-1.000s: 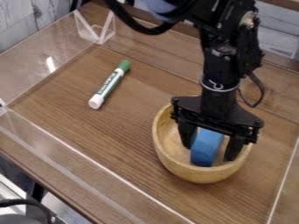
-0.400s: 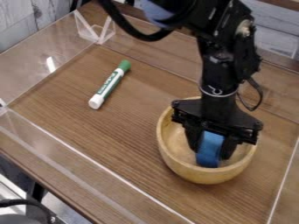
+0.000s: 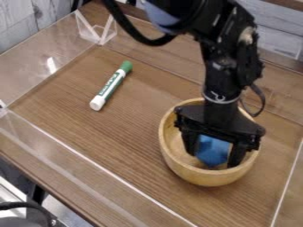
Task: Remove the blue block from inside the brown bowl and put it on the table
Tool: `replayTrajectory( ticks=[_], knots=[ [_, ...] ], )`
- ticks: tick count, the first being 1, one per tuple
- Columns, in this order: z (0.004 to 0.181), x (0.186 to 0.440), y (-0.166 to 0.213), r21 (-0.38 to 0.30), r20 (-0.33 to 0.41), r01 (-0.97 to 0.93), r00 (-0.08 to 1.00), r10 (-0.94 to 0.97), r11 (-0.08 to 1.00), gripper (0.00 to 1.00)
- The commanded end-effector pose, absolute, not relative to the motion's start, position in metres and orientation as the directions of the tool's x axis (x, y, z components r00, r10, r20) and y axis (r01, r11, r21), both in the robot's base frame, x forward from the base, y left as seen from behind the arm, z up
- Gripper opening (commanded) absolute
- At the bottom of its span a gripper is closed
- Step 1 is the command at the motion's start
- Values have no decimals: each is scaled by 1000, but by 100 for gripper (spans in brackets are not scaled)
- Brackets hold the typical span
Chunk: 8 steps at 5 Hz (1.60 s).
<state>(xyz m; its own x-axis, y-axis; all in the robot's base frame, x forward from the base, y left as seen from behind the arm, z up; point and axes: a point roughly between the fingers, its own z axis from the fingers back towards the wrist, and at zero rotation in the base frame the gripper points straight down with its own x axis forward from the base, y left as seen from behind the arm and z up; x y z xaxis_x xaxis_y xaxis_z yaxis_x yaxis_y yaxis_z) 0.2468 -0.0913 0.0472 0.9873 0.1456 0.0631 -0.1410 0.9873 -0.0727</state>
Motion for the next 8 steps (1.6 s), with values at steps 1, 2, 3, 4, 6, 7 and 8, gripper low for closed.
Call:
replayTrajectory(
  ticks=[1, 2, 3, 4, 6, 7, 8],
  knots=[
    [57, 254, -94, -82, 105, -130, 985, 138, 988, 100],
    [58, 256, -93, -78, 111, -134, 984, 142, 988, 100],
    [58, 257, -93, -75, 116, -138, 983, 146, 988, 100],
    [55, 258, -92, -79, 117, -136, 983, 145, 988, 0],
    [62, 257, -90, -73, 110, -121, 985, 129, 990, 0],
    [68, 257, -88, -70, 107, -116, 987, 124, 991, 0],
    [73, 257, -87, -69, 104, -113, 987, 120, 991, 0]
  ],
)
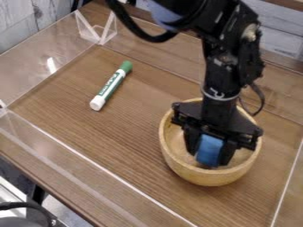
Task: Remove the blue block from inside the brown bowl and put it on the table
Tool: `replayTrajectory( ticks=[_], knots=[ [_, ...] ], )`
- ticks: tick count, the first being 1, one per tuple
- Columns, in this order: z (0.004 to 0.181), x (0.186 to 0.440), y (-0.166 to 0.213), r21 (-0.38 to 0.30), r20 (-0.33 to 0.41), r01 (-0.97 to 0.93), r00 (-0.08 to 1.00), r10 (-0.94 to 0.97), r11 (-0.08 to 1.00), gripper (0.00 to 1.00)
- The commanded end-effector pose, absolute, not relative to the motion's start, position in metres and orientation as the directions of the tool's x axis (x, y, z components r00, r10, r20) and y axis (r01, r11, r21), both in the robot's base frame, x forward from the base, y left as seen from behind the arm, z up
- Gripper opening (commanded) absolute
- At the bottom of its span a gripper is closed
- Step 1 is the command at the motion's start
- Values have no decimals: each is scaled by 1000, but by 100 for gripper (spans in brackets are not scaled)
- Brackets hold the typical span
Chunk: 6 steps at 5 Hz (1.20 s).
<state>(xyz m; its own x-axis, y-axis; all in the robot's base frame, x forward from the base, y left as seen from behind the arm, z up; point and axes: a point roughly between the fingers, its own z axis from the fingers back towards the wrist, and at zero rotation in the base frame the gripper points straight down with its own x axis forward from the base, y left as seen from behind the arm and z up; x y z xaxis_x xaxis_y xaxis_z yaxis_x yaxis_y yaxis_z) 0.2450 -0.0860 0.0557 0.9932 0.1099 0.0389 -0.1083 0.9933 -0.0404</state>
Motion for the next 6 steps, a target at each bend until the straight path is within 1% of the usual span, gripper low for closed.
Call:
replayTrajectory(
  ticks=[1, 3, 4, 5, 6],
  knots=[
    [88, 258, -83, -71, 110, -119, 986, 126, 990, 0],
    [146, 262, -58, -89, 155, -177, 970, 189, 980, 0],
    [164, 263, -27, -99, 174, -206, 960, 221, 974, 0],
    [169, 261, 3, -97, 188, -210, 956, 225, 973, 0],
    [166, 248, 19, -85, 194, -183, 961, 197, 979, 0]
  ],
)
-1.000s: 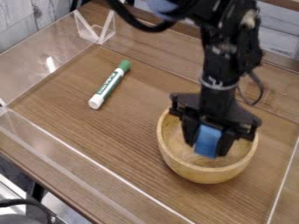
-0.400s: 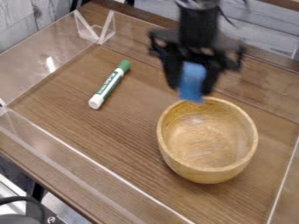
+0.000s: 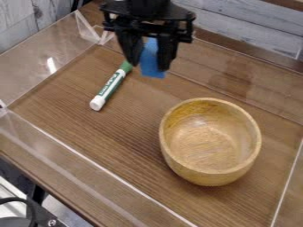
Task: Remove the blue block from inside the brown bowl and put it on the table
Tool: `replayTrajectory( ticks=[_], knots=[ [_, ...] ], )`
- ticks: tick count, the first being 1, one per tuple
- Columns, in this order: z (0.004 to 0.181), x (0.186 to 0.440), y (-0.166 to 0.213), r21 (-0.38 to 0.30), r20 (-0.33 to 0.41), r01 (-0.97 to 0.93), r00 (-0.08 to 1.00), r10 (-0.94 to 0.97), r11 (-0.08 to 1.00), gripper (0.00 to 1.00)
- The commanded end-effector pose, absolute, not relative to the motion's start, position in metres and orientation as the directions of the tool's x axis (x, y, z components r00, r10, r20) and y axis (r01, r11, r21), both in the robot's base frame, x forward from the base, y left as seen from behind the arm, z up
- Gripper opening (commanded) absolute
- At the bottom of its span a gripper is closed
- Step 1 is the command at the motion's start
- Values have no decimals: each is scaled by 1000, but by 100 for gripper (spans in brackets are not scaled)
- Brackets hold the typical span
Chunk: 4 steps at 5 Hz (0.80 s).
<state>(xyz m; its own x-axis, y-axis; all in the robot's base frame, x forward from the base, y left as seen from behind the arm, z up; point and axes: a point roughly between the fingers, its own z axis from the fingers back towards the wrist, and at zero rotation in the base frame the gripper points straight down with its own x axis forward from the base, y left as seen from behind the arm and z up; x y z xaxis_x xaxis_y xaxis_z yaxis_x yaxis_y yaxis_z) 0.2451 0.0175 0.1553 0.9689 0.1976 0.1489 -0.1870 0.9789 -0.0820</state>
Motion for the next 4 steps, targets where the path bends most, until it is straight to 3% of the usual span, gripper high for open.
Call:
replayTrajectory(
  ticks=[1, 4],
  knots=[
    [161, 234, 18, -73, 189, -142, 970, 154, 987, 0],
    [121, 224, 12, -42, 200, -110, 973, 117, 993, 0]
  ],
)
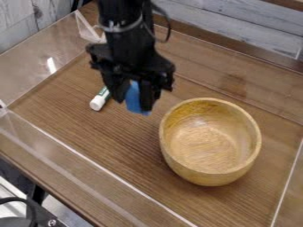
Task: Remove the blue block from inside the brown bowl and put it on the table
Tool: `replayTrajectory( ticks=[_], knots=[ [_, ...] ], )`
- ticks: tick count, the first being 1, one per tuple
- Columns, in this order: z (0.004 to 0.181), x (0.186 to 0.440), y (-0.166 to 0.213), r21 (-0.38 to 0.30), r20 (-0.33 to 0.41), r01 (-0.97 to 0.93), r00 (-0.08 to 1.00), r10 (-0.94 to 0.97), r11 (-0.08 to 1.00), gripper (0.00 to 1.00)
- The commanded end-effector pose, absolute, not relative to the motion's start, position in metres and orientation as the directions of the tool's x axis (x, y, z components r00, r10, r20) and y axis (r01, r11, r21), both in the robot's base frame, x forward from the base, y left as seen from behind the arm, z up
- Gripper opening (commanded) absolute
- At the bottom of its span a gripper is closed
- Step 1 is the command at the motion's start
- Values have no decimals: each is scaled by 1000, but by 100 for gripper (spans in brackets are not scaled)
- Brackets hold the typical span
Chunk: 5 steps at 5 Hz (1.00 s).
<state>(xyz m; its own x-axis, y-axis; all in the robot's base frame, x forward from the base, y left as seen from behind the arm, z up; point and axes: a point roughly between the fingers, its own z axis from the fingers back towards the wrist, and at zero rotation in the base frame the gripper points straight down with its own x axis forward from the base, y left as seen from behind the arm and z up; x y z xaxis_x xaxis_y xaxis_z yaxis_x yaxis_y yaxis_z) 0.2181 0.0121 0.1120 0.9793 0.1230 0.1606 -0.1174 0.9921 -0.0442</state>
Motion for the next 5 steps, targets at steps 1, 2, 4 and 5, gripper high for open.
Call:
replayTrajectory(
  ticks=[1, 2, 4, 5],
  knots=[
    [109, 223, 10, -31, 206, -105, 972, 109, 994, 0],
    [104, 224, 8, -23, 209, -103, 972, 106, 994, 0],
    [102, 229, 6, -12, 213, -100, 972, 101, 995, 0],
    [103, 231, 5, -7, 214, -101, 972, 100, 995, 0]
  ],
)
